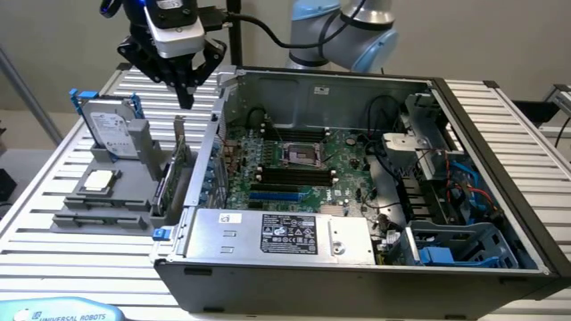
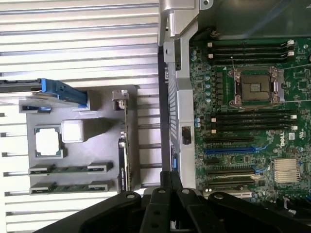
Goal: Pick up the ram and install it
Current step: 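Reach for the ram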
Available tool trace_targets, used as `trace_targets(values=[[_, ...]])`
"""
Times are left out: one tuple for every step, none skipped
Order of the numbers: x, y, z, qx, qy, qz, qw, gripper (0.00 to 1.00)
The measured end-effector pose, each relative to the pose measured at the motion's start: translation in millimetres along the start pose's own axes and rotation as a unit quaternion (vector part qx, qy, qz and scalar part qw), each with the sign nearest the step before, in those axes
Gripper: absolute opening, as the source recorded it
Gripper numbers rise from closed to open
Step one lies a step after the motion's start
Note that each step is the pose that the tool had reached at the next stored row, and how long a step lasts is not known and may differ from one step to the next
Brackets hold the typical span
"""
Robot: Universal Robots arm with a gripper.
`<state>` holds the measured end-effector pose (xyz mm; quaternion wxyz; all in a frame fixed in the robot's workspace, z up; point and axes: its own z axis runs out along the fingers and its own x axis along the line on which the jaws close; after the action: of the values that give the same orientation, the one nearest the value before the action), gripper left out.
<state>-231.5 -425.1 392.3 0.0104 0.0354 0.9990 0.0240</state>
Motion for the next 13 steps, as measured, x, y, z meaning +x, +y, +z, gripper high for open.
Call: trace_targets(values=[[4.6,-1.2,-0.1,0.0000,0.0000,0.000,1.0000,0.11],[9.0,-2.4,-0.2,0.0000,0.0000,0.000,1.0000,0.11],[13.3,-3.5,-0.3,0.0000,0.0000,0.000,1.0000,0.11],[18.1,-4.8,-0.4,0.0000,0.0000,0.000,1.0000,0.11],[22.5,-6.0,-0.4,0.0000,0.0000,0.000,1.0000,0.11],[27.0,-7.2,-0.5,0.0000,0.0000,0.000,1.0000,0.11],[31.5,-8.4,-0.7,0.0000,0.0000,0.000,1.0000,0.11],[35.9,-9.6,-0.8,0.0000,0.0000,0.000,1.0000,0.11],[40.3,-10.7,-0.8,0.0000,0.0000,0.000,1.0000,0.11],[44.9,-11.9,-0.9,0.0000,0.0000,0.000,1.0000,0.11],[49.3,-13.1,-1.0,0.0000,0.0000,0.000,1.0000,0.11],[53.8,-14.2,-1.1,0.0000,0.0000,0.000,1.0000,0.11],[58.2,-15.4,-1.1,0.0000,0.0000,0.000,1.0000,0.11]])
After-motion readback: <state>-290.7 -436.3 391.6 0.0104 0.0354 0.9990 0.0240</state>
